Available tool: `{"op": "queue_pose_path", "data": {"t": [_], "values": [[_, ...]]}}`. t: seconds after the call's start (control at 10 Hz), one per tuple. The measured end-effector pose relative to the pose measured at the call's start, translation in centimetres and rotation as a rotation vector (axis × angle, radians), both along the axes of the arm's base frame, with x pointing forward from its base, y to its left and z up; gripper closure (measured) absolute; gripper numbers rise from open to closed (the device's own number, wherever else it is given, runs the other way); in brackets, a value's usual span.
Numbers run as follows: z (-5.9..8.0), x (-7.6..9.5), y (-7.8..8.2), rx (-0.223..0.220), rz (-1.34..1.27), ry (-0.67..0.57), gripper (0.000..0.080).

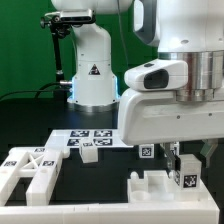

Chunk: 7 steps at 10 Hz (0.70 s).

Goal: Assemble chair

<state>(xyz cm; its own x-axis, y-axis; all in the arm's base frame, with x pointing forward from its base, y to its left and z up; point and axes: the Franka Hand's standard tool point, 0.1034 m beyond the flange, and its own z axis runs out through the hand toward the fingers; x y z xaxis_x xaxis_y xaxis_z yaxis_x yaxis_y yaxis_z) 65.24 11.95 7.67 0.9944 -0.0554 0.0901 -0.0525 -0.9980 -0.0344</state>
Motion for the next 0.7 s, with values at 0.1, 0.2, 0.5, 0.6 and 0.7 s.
{"op": "queue_pose_path", "data": {"t": [0.1,0.2,0.5,0.6,0.7], "values": [[0.0,0.0,-0.3,0.015,-0.126,-0.004,0.0515],[-0.1,-0.2,-1.0,0.027,-0.264,0.0,0.0515],[0.0,-0.4,-2.8,-0.003,-0.549,0.028,0.0512],[0.1,-0.5,-3.3,-0.011,-0.595,0.027,0.0512],[0.1,-0.5,-3.3,-0.011,-0.613,0.027,0.0512]]}}
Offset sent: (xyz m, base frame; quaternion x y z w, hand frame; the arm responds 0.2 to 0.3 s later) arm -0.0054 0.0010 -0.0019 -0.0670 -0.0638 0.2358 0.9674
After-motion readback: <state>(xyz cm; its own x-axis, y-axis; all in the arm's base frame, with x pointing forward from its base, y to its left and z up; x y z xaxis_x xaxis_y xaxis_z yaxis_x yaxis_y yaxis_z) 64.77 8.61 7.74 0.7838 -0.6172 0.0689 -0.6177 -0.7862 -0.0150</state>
